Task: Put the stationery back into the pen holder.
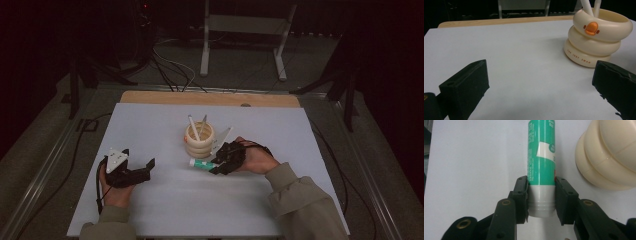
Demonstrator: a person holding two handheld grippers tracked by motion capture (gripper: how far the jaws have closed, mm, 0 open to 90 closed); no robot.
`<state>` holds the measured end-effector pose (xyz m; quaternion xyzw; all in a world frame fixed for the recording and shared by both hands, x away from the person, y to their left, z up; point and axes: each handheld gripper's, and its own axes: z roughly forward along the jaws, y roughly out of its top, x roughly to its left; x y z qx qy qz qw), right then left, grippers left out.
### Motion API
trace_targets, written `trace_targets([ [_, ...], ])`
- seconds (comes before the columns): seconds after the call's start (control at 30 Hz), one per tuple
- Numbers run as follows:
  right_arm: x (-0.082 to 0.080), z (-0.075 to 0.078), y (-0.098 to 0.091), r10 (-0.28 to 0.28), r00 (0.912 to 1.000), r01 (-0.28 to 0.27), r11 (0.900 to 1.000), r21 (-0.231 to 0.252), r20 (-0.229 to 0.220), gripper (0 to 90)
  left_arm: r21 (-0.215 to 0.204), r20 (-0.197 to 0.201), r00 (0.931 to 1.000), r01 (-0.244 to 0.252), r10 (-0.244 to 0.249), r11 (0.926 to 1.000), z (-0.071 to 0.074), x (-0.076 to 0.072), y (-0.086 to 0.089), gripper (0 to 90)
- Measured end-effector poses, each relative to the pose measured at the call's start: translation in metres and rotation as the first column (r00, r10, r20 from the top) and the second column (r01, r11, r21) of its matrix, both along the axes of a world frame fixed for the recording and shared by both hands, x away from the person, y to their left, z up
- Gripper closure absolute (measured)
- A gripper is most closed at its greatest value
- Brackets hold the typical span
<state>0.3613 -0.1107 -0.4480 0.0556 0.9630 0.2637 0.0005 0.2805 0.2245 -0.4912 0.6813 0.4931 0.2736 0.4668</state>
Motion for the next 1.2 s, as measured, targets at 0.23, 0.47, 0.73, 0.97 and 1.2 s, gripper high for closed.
trace_targets([
  [0.23,0.002,0.006,-0.003,-0.025,0.9997,0.025,0.9995,0.019,0.003,65.9,-0.001,0.000,1.0000,0.000,0.000,1.0000,0.000,0.000,0.000,1.4],
  [0.47,0.005,0.018,-0.009,-0.073,0.9971,0.073,0.9967,0.035,0.020,65.9,0.000,-0.001,1.0000,0.001,-0.001,1.0000,0.000,0.000,0.000,1.4],
  [0.73,0.010,0.033,-0.013,-0.126,0.9914,0.125,0.9912,0.045,0.035,65.9,0.000,-0.001,1.0000,0.001,-0.001,1.0000,0.000,0.000,0.000,1.4],
  [0.97,0.016,0.043,-0.013,-0.170,0.9845,0.169,0.9850,0.036,0.043,65.9,0.001,-0.002,1.0000,0.002,-0.002,1.0000,0.000,0.000,-0.001,1.3],
  [1.2,0.022,0.050,-0.013,-0.203,0.9780,0.201,0.9791,0.028,0.050,65.9,0.001,-0.002,1.0000,0.003,-0.003,1.0000,0.000,0.000,-0.001,1.4],
])
